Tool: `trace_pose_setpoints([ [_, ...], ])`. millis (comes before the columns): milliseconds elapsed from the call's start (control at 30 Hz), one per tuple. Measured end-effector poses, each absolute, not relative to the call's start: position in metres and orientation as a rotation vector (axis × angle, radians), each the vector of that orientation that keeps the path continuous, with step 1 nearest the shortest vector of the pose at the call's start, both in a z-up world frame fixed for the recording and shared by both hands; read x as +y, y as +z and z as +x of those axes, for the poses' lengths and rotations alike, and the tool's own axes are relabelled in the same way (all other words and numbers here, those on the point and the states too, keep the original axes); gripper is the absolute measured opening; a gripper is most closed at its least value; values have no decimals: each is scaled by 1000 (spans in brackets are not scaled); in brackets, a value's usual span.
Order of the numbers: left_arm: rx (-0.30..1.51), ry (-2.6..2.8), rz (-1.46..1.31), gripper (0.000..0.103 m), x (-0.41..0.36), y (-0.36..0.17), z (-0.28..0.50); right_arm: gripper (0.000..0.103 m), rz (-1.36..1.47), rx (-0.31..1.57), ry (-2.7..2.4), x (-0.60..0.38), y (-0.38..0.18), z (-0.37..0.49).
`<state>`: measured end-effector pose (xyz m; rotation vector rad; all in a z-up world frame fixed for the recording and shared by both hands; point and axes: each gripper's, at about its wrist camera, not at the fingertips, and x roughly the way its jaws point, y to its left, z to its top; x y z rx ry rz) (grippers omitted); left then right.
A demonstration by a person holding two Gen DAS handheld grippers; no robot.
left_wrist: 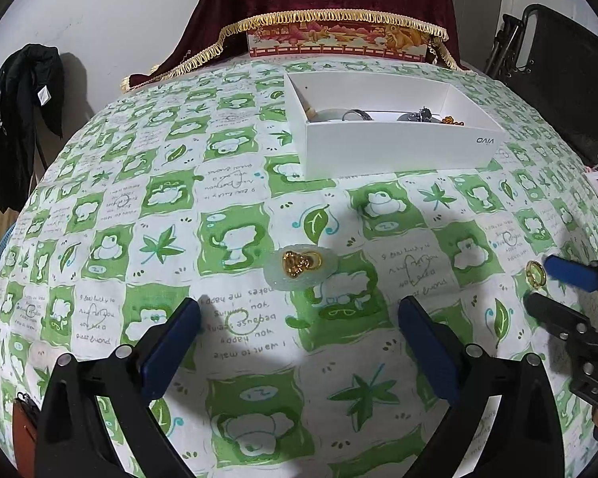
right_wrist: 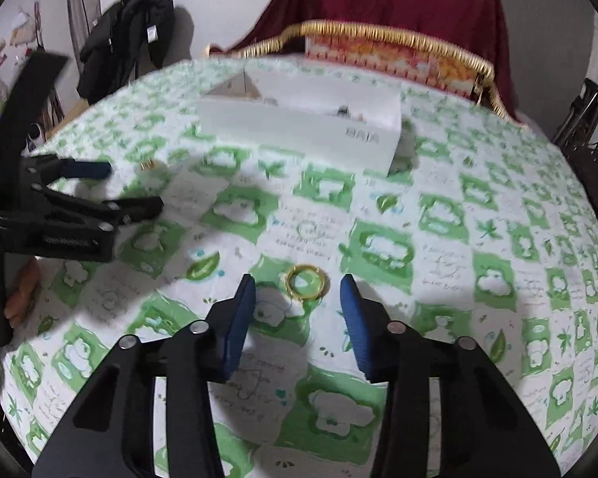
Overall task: Organize jewelry
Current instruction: 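Move the left tool to the jade pendant while the right tool approaches the small gold ring, then close the left tool on the jade pendant while the right tool grasps the gold ring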
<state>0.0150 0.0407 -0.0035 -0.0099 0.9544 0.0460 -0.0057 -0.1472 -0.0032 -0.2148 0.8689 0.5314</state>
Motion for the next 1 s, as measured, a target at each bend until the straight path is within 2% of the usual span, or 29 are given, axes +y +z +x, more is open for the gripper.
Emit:
trace_pose_setpoints([
  [100,954,46,-10,100,41,-3,15,35,-137,883,502,-161,-4,5],
  [167,954,46,-10,100,41,-4,15,22,-82,888,475,-171,-4,12],
  [200,954,46,-10,100,41,-4,15,20,-52,890,474,-177,-4,14],
  [400,954,46,-10,100,41,-4,15,23,22,872,484,-190,0,12],
  [433,954,46,-10,100,41,-4,15,26,-2,872,497,-186,0,9],
  [567,954,46,-10,100,41,-4,15,56,-75,833,513,-175,5,-5],
  [767,954,46,-10,100,41,-4,15,56,-58,850,499,-179,3,-3],
  [800,954,46,-10,100,41,-4,15,53,-36,866,492,-183,1,1],
  [833,954,46,-9,100,41,-4,15,44,-17,888,489,-185,-2,6],
  [867,954,46,-7,100,41,-3,16,39,-10,895,485,-187,-3,9],
  [1000,955,36,-5,100,43,-3,23,36,-71,889,460,-177,-3,11],
])
